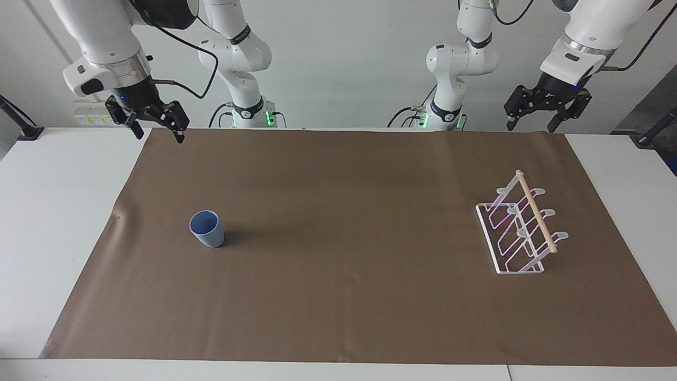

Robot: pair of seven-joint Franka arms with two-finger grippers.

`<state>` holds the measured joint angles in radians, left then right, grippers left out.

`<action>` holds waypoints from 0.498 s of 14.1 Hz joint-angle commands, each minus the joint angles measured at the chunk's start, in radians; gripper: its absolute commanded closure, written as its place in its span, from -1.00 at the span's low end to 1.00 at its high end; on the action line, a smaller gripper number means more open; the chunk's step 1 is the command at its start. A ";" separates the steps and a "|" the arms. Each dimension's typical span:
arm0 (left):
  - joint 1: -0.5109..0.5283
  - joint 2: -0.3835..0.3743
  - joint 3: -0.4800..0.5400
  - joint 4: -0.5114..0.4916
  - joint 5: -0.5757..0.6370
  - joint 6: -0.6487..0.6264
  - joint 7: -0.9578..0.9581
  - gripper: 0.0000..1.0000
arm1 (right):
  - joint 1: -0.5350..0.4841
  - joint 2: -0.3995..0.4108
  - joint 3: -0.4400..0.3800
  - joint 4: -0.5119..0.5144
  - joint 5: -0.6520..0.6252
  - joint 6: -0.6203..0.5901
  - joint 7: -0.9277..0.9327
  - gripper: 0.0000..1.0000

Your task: Hang cup on cup holder

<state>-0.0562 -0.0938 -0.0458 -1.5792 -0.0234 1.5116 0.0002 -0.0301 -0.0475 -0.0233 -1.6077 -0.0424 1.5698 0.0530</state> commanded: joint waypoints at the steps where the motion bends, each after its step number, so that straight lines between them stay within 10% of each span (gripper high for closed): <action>1: 0.004 -0.029 -0.003 -0.035 0.013 0.015 -0.002 -1.00 | -0.008 -0.032 0.003 -0.040 0.022 0.022 0.016 -1.00; 7: 0.006 -0.027 -0.003 -0.030 0.013 0.003 0.001 -1.00 | -0.013 -0.032 0.002 -0.038 0.058 0.016 0.014 -1.00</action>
<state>-0.0563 -0.0944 -0.0464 -1.5793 -0.0234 1.5113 0.0002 -0.0312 -0.0533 -0.0235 -1.6134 -0.0194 1.5698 0.0530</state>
